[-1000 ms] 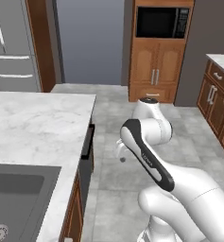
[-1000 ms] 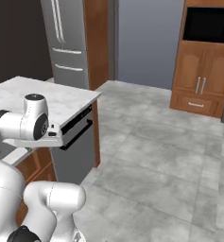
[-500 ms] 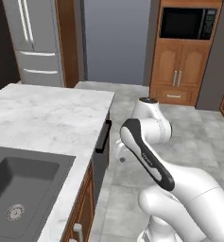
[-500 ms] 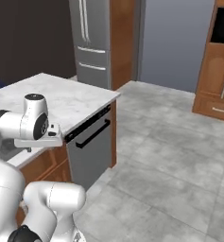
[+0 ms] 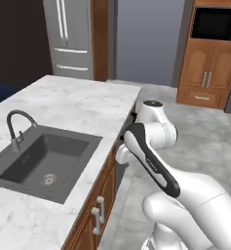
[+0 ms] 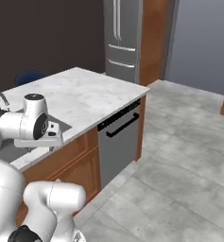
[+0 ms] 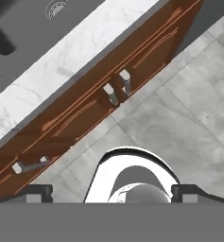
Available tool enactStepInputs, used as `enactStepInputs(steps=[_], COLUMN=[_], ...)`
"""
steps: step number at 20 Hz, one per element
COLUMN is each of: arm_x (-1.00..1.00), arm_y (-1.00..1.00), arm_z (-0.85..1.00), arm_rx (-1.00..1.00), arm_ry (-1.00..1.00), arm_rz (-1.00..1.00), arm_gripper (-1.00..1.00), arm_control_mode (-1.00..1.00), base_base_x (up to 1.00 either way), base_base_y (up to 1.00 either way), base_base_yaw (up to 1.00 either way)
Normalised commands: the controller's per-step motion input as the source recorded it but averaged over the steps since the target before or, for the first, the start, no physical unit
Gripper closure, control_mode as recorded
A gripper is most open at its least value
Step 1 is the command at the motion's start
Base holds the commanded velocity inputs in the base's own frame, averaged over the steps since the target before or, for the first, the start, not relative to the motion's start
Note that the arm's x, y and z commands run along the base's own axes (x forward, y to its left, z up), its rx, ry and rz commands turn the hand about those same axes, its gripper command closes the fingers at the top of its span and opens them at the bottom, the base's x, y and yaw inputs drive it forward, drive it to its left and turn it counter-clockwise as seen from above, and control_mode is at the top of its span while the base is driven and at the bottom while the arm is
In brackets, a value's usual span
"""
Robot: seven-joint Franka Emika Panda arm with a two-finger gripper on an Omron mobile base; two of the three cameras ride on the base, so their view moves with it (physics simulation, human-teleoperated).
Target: Four empty soda cans are scattered around the kitchen. Gather all the cans and cluster them next to the stove for recycling.
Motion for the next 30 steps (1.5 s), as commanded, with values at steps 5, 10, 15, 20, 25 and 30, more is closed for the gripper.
enactStepInputs(steps=[5,10,15,20,25,30], arm_x=[0.00,0.00,0.00,0.00,0.00,0.00], arm_y=[0.00,0.00,0.00,0.00,0.00,0.00], arm_z=[0.00,0.00,0.00,0.00,0.00,0.00], arm_rx=[0.00,0.00,0.00,0.00,0.00,0.00], arm_ry=[0.00,0.00,0.00,0.00,0.00,0.00], arm_rz=[0.00,0.00,0.00,0.00,0.00,0.00], arm_gripper=[-1.00,-1.00,-1.00,-1.00,-1.00,-1.00], arm_control_mode=[1.00,1.00,1.00,1.00,1.00,1.00], base_base_x=[-0.35,-0.09,-0.16,-0.16,-0.08,-0.01], base_base_y=[0.32,0.36,0.51,0.63,0.77,0.79], base_base_yaw=[0.33,0.46,0.44,0.37,0.29,0.27])
